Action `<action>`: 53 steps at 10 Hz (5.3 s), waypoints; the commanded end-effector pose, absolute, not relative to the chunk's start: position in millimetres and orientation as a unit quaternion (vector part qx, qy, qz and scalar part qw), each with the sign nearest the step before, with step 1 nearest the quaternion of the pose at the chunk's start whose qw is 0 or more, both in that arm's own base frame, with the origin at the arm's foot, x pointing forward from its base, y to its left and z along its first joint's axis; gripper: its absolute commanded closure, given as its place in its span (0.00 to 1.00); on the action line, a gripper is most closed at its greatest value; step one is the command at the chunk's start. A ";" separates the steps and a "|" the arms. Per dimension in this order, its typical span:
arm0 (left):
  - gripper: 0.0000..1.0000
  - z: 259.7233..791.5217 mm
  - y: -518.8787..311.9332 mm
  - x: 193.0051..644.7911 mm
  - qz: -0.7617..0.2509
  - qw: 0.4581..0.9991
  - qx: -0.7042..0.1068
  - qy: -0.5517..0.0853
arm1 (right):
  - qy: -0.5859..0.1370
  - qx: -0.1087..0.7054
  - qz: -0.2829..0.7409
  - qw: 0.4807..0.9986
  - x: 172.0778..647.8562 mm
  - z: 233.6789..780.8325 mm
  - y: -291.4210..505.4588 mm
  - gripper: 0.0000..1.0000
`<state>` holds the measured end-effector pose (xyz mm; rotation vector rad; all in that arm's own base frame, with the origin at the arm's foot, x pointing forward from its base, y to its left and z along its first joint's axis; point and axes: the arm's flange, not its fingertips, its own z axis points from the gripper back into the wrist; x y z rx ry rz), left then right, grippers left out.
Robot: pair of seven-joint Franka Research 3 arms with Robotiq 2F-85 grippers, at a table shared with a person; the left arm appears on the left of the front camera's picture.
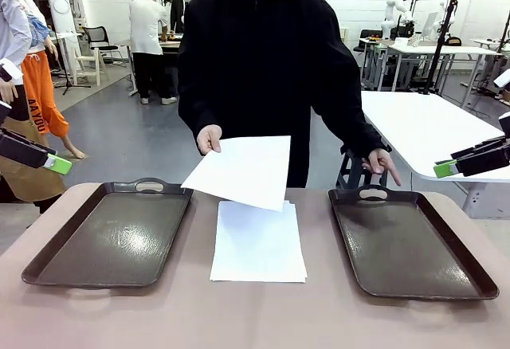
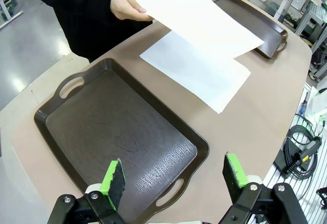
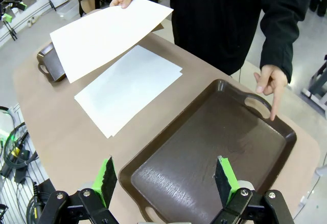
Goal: Sort the A4 documents.
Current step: Receive the A4 Paper.
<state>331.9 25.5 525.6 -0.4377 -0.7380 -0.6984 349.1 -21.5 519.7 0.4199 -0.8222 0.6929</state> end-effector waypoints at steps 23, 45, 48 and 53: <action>0.00 524.5 26.8 332.8 -0.339 0.846 -0.212 -0.353 | -0.171 0.559 0.003 0.811 498.5 400.5 189.6 0.00; 0.00 524.5 26.8 332.8 -0.339 0.846 -0.212 -0.353 | -0.118 0.652 -0.068 0.745 540.4 377.4 202.7 0.58; 0.00 524.5 26.8 332.8 -0.339 0.846 -0.212 -0.353 | -0.114 0.654 -0.063 0.745 539.3 376.9 206.2 0.92; 0.00 524.5 26.8 332.8 -0.339 0.846 -0.212 -0.353 | -0.111 0.656 -0.060 0.744 538.6 376.9 207.4 1.00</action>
